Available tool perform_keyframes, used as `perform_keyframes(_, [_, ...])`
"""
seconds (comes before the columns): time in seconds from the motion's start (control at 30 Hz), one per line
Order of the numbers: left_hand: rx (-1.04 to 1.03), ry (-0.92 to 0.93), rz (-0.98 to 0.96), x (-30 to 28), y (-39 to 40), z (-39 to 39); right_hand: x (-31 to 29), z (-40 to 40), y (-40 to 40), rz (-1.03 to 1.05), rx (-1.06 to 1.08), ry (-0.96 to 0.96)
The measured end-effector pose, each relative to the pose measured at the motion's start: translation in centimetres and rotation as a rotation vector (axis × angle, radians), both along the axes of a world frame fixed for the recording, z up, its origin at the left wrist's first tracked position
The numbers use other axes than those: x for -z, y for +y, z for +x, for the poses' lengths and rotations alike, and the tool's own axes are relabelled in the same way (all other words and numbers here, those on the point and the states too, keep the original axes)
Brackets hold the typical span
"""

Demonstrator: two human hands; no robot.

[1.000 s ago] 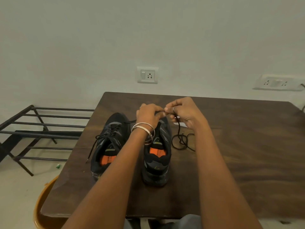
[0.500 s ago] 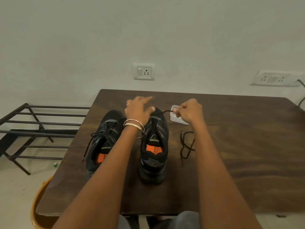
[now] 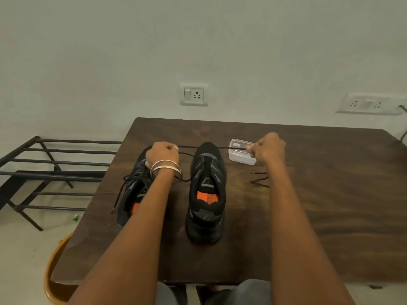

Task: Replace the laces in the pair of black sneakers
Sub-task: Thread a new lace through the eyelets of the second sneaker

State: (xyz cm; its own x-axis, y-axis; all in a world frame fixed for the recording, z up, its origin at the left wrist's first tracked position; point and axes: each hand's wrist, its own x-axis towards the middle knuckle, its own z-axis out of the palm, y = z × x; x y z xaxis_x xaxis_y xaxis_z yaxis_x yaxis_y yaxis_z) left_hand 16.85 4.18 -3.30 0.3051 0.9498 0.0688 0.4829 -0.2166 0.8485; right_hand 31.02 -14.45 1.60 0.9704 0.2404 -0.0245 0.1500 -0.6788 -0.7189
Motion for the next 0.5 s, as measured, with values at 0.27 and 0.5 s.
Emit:
perform_keyframes(0.27, [0.595, 0.139, 0.357, -2.5, -3.0, 2.5, -1.2, -2.9, 3.7, 0.148, -0.222, 0.076])
perform_keyframes(0.5, [0.199, -0.009, 0.164, -1.5, -2.0, 1.8, -0.9, -2.5, 3.5, 0.115, -0.200, 0.122])
